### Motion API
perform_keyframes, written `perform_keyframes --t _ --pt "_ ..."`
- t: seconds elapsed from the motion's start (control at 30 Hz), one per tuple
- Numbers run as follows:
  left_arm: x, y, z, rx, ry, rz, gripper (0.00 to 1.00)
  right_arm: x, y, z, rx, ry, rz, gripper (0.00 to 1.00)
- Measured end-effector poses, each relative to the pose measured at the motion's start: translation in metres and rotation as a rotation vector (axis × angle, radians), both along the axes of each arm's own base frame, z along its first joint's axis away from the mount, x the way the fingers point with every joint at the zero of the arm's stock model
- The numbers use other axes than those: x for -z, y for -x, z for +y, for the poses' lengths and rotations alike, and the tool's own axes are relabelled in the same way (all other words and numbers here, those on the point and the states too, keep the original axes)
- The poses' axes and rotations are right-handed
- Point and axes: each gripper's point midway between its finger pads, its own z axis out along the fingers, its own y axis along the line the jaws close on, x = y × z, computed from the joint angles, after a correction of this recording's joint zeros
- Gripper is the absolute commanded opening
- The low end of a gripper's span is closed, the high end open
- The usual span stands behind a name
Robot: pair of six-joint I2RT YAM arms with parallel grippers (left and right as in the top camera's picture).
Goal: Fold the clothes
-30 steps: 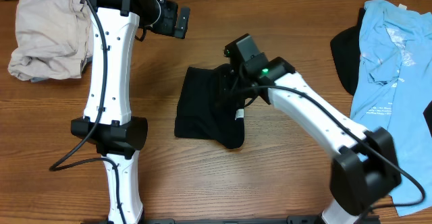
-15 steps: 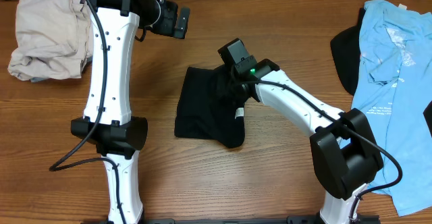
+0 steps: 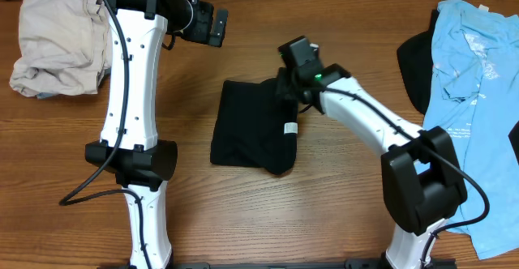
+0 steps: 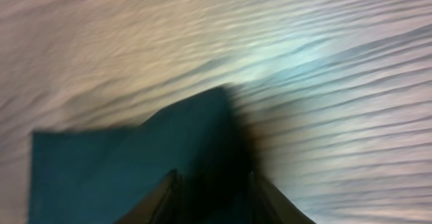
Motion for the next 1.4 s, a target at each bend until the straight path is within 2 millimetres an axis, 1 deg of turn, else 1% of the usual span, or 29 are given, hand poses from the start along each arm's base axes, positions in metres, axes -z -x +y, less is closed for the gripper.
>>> perform_keyframes --t 0.1,0.17,0.2,0.33,0.43,0.5,0.57,0.67,0.73,0.8,0.9,1.0,1.07,1.1,1.17,1.23,1.4 --pt "0.000 0.000 0.000 0.002 -0.001 0.000 0.99 0.000 -0.008 -0.019 0.041 0.003 -0.001 0.44" --pt "0.000 0.000 0.000 0.002 -0.001 0.000 1.00 0.000 -0.011 -0.023 0.033 -0.004 -0.002 0.50" --pt "0.000 0.000 0.000 0.002 -0.001 -0.001 1.00 -0.001 -0.012 -0.023 0.022 -0.008 -0.001 0.52" --pt "0.000 0.001 0.000 0.003 -0.002 0.002 1.00 0.004 0.001 -0.014 -0.044 -0.038 0.055 0.60" --pt "0.003 0.006 0.000 0.009 -0.002 0.026 1.00 0.009 0.016 -0.015 -0.076 -0.061 0.129 0.62" --pt "0.006 0.007 -0.003 0.020 0.009 0.038 0.96 0.006 0.021 -0.024 -0.078 -0.084 0.161 0.63" --pt "0.016 0.011 -0.010 0.043 0.028 0.081 0.92 -0.004 0.019 -0.041 -0.059 -0.110 0.164 0.64" --pt "0.047 0.024 -0.023 0.081 0.029 0.199 0.86 -0.024 0.015 -0.082 0.012 -0.133 0.150 0.66" --pt "0.076 0.039 -0.032 0.106 0.015 0.308 0.83 -0.034 0.014 -0.112 0.066 -0.137 0.145 0.67" --pt "0.104 0.060 -0.042 0.133 -0.009 0.422 0.81 -0.038 0.015 -0.137 0.116 -0.139 0.154 0.68" --pt "0.140 0.090 -0.056 0.169 -0.056 0.563 0.80 -0.036 0.018 -0.161 0.158 -0.133 0.175 0.69" --pt "0.168 0.115 -0.062 0.170 -0.113 0.666 0.78 -0.035 0.019 -0.170 0.172 -0.133 0.177 0.70" --pt "0.183 0.126 -0.065 0.163 -0.142 0.703 0.77 -0.035 0.019 -0.173 0.172 -0.131 0.179 0.71" --pt "0.192 0.131 -0.067 0.157 -0.153 0.716 0.75 -0.035 0.019 -0.173 0.168 -0.130 0.176 0.71" --pt "0.208 0.140 -0.068 0.143 -0.173 0.742 0.74 -0.035 0.019 -0.172 0.157 -0.128 0.176 0.72" --pt "0.222 0.150 -0.067 0.124 -0.193 0.771 0.71 -0.035 0.019 -0.172 0.153 -0.127 0.174 0.73" --pt "0.241 0.162 -0.066 0.093 -0.220 0.796 0.68 -0.036 0.018 -0.172 0.144 -0.123 0.171 0.74"
